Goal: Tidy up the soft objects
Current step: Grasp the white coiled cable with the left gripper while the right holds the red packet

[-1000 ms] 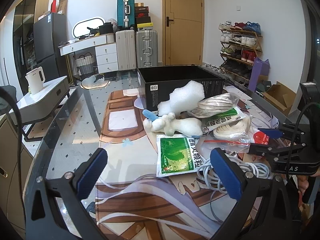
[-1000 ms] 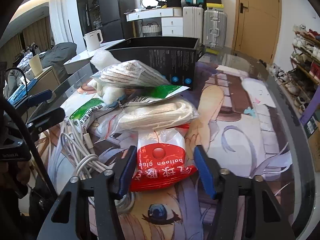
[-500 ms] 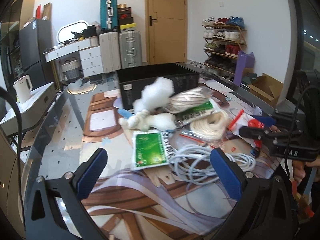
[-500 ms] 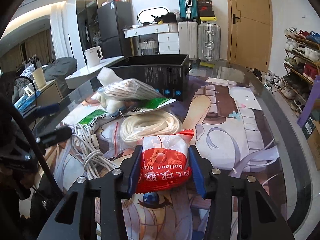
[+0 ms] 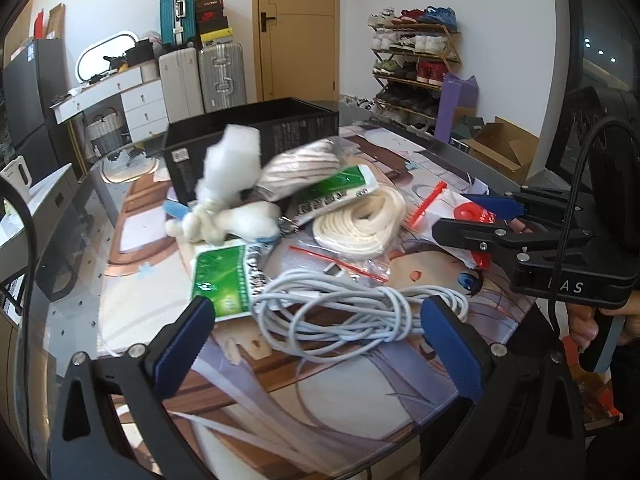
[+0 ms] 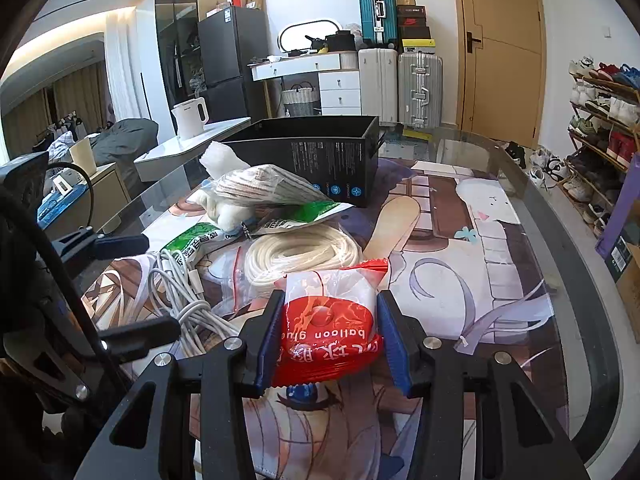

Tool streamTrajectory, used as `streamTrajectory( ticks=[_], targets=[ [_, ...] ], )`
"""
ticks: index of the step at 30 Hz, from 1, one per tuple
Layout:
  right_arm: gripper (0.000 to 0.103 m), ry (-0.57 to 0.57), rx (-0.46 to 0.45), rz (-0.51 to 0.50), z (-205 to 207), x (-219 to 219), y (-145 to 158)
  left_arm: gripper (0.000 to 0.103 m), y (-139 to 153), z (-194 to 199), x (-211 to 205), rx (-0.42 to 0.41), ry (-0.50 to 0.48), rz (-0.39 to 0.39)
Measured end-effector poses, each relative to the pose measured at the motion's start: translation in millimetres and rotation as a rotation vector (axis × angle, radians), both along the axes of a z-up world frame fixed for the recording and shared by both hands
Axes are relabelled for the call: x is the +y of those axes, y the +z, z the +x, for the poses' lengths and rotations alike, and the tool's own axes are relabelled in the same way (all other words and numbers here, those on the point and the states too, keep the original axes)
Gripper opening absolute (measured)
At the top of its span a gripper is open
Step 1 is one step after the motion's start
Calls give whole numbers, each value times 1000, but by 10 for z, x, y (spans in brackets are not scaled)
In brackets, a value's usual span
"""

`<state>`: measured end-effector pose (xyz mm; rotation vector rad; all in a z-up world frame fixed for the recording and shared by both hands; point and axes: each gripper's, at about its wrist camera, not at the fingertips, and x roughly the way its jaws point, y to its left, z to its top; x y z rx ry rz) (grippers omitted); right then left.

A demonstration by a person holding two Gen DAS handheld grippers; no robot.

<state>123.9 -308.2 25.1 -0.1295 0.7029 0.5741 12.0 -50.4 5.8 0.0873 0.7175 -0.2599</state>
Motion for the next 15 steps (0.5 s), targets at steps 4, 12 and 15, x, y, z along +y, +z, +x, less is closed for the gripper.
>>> streamTrajectory(
  ticks=[4, 12, 15],
  targets=[
    [46, 1, 2, -1, 1, -5, -7, 103, -37, 41, -14, 17, -4, -6],
    [46, 2, 2, -3, 1, -2, -20, 84, -64, 51, -32, 20, -47, -57],
    [46, 2, 3, -4, 0, 0, -22, 78, -58, 18, -42, 11, -67, -48]
  ],
)
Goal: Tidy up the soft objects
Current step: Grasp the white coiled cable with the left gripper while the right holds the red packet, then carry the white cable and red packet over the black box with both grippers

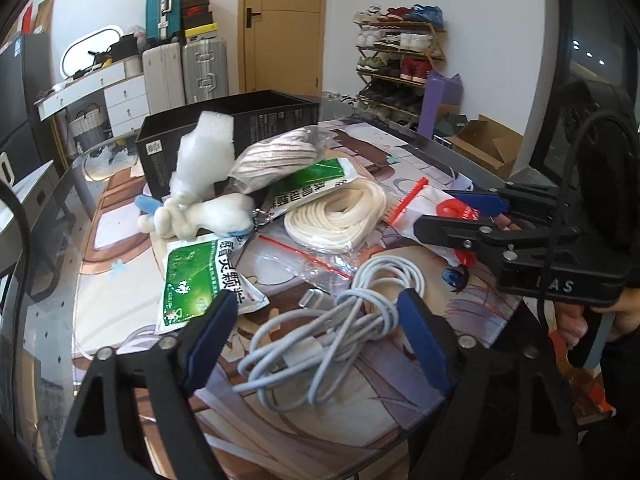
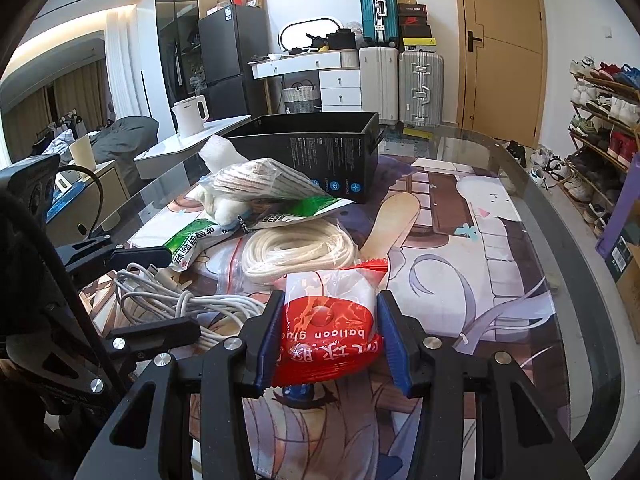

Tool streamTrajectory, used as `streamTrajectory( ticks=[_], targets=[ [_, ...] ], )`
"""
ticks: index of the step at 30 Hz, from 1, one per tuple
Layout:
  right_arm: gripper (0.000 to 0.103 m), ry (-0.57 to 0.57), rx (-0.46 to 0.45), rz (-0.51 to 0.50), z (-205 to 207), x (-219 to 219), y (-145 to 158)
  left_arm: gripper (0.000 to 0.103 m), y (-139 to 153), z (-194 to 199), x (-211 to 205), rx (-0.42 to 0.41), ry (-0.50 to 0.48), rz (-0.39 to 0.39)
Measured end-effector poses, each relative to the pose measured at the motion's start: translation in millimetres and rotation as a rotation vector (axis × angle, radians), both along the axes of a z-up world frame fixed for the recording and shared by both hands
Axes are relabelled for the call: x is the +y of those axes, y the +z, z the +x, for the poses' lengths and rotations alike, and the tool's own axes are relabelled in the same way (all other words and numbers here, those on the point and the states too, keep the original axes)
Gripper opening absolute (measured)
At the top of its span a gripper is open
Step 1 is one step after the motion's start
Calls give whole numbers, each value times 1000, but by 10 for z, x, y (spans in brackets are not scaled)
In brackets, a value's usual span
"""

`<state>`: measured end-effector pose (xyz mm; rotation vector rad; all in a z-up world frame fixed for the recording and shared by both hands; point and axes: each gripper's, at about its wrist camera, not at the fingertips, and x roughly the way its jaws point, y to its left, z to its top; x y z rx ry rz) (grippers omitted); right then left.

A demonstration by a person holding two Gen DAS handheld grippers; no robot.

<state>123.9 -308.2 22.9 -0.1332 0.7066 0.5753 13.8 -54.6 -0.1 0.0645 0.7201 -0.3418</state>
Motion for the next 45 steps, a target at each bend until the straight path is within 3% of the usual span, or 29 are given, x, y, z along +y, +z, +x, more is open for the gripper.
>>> streamTrajectory(
  ticks=[4, 6, 8, 11, 26, 36, 45],
  targets=[
    [46, 1, 0, -1, 7, 1, -3, 76, -1, -25, 1, 1, -16, 3],
    [46, 4, 1, -1, 5, -1, -3, 64, -2, -25, 1, 4, -28, -3],
    [46, 5, 2, -1, 12, 2, -14, 61, -2, -28, -7, 6, -39, -8],
    [46, 5, -1, 1, 10, 1, -13, 32, -19, -34, -22, 25, -74, -34],
    [46, 40, -49, 26, -88, 75, 145, 31, 191, -123, 170, -39, -20, -85],
    [46, 74, -79, 55, -124, 143, 409, 31, 432, -106, 404, -96, 40, -135],
    [46, 94, -96, 76, 2, 226, 649, 31, 670, 25, 562, -140, 93, -127]
  ],
)
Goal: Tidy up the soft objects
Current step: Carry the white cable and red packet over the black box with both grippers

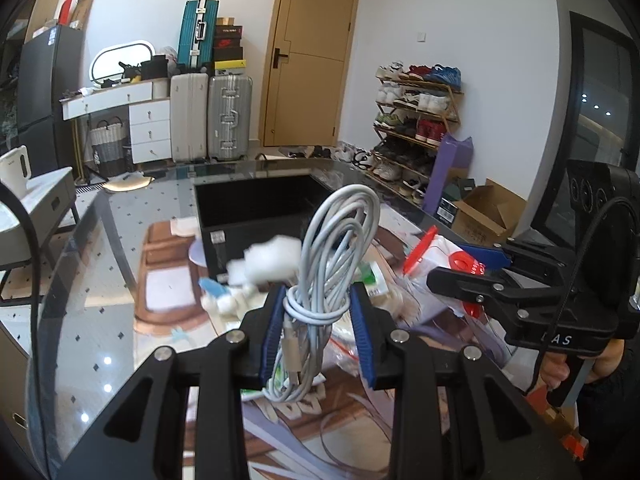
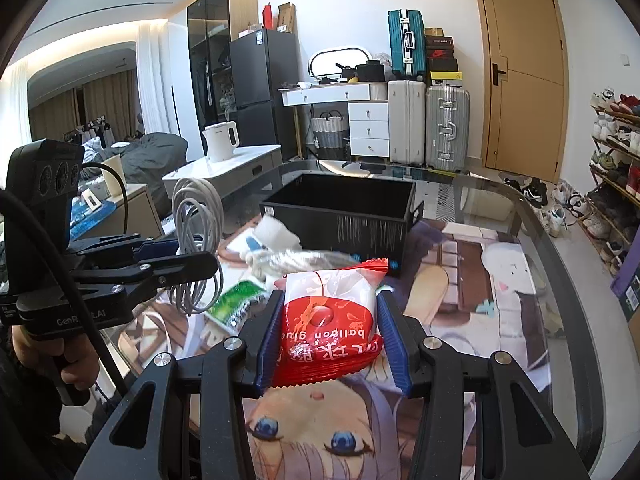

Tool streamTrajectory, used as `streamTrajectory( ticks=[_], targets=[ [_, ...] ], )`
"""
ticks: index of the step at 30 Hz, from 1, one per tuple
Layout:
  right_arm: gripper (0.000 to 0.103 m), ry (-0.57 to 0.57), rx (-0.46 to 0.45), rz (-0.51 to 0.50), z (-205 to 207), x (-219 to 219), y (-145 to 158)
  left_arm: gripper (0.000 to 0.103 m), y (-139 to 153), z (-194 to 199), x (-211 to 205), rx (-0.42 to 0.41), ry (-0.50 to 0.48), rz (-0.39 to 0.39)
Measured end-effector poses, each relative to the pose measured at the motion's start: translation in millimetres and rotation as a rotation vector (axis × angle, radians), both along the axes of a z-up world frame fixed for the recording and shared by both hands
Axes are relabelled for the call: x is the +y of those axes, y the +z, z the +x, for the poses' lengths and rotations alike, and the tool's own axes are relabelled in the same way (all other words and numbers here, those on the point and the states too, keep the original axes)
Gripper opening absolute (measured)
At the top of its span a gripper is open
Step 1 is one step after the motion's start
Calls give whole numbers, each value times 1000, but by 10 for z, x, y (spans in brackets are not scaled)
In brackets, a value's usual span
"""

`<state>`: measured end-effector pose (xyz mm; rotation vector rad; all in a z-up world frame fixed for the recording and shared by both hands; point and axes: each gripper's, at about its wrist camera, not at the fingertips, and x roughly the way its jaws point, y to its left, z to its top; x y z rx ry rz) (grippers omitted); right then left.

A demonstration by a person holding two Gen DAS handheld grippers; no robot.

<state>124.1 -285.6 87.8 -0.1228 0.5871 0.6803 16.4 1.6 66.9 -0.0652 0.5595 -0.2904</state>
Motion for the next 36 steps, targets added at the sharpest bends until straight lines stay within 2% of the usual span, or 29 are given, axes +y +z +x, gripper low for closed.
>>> streamTrajectory(
  ticks=[14, 36],
  targets=[
    [46, -1, -11, 2, 345, 154, 220, 31, 216, 364, 136, -42, 95, 21],
    [46, 1, 3, -13, 1216, 455, 286, 31, 283, 1124, 286, -43, 137, 16]
  ],
)
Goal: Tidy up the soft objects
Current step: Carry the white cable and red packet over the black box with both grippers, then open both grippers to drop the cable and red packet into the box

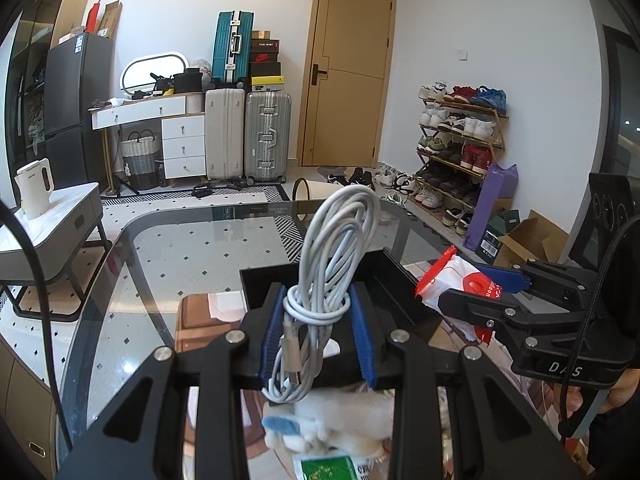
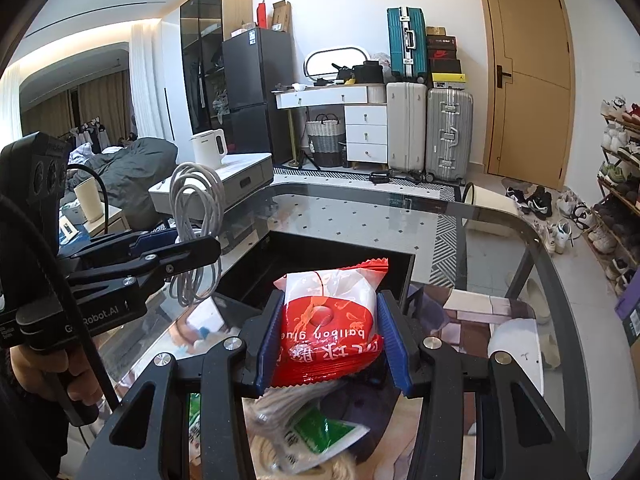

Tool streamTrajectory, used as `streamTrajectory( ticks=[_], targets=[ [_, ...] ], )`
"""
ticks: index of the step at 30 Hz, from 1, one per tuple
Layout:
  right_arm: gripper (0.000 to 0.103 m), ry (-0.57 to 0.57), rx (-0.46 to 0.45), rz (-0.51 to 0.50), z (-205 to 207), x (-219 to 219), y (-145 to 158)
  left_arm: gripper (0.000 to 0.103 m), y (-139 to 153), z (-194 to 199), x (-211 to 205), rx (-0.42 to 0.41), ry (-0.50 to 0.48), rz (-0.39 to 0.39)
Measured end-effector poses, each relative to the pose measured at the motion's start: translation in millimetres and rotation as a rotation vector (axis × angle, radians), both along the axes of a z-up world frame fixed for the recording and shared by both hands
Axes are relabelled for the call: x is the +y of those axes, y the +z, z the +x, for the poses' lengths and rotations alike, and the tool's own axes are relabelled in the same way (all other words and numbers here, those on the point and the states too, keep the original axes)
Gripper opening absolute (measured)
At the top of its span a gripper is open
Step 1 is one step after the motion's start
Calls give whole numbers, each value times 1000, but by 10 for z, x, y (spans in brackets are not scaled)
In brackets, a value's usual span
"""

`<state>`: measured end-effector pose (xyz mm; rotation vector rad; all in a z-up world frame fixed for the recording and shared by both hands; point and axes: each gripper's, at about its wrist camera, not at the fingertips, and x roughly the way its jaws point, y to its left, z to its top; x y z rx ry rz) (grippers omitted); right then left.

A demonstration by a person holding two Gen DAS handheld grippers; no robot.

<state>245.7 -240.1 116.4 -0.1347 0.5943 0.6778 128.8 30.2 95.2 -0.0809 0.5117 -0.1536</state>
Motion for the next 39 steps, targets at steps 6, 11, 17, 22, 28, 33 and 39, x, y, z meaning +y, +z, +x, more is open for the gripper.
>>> streamTrajectory(
  ticks=[6, 11, 17, 22, 28, 33, 39],
  targets=[
    [46, 7, 3, -5, 183, 73, -36, 31, -46, 157, -26, 4, 5, 10],
    [46, 18, 22, -32, 355, 179, -153, 31, -119, 295, -36, 9, 7, 19],
    [46, 21, 33, -57, 497, 247, -284, 31, -201, 436, -76, 21, 2, 26],
    [46, 24, 34, -64, 607, 270, -323, 31, -273, 560, -107, 31, -8, 28],
    [46, 28, 36, -77, 653, 309, -383, 31, -322, 687, -182, 42, -22, 25],
    [46, 28, 41, -82, 682, 317, -426, 30, -386, 714, -211, 54, -26, 39],
    [54, 27, 35, -91, 692, 331, -429, 31, -391, 682, -199, 68, -22, 48]
  ],
)
